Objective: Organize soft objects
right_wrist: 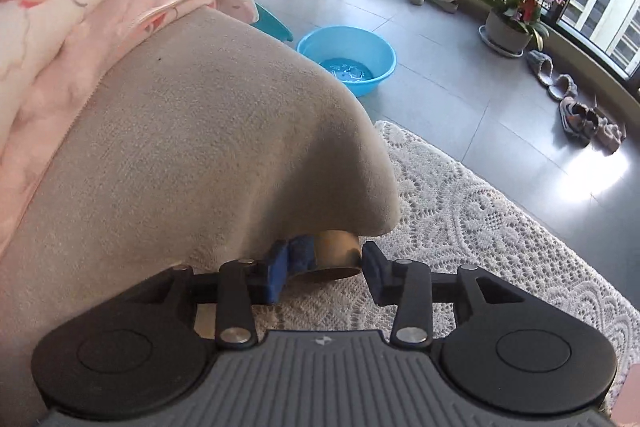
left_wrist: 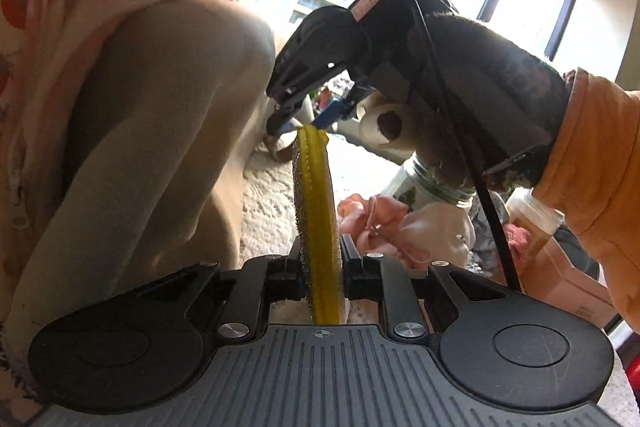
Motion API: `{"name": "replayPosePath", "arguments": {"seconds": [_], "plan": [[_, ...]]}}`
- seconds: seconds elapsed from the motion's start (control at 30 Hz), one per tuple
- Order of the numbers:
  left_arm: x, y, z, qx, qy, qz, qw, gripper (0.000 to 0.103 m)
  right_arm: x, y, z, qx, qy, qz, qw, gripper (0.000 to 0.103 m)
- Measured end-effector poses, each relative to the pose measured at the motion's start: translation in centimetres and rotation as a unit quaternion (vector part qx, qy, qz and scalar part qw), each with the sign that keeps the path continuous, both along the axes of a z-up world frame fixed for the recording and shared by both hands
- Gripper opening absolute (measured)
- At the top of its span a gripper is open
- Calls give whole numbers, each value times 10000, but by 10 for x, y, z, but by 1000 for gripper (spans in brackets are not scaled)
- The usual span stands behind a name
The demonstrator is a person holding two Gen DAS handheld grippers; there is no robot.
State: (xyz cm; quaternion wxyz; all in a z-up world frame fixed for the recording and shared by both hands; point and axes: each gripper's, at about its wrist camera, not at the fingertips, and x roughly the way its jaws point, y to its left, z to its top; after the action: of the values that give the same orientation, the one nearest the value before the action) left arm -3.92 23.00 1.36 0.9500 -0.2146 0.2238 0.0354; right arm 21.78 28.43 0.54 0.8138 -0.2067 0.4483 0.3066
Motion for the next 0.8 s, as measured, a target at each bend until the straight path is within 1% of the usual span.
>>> {"name": "replayPosePath", "arguments": {"seconds": [0.13,0.3,0.37,0.43,0.47,0.53,0.63,0.7,0.8], "plan": [[4,0,-2,-110,72,-62,9999,19,2,-1,-2,-36,105,27,9999,42],[-3,1,-2,-83,79,12,9999,19,-8,-2,-2,-141,-11,188,9997,41],[-4,3,-2,-134,74,9,9999,19,-20,-7,7,-118,-121,337,9993,41],[-3,6,-1,-213,40,8,9998,18,-36,-17,21,-25,-239,484,9985,41],[-2,6,0,-183,36,7,9998,18,-43,-24,29,53,-263,549,9981,41],[2,4,5,-33,52,-30,10000,18,-59,-40,48,195,-364,676,9969,41],[15,-1,20,192,-5,-95,9998,18,-80,-70,78,366,-702,774,9939,41],[24,-4,36,368,-77,-97,9992,18,-90,-93,97,506,-934,747,9915,41],[35,-12,65,751,-268,-78,9968,18,-101,-127,120,675,-1244,644,9878,41]]}}
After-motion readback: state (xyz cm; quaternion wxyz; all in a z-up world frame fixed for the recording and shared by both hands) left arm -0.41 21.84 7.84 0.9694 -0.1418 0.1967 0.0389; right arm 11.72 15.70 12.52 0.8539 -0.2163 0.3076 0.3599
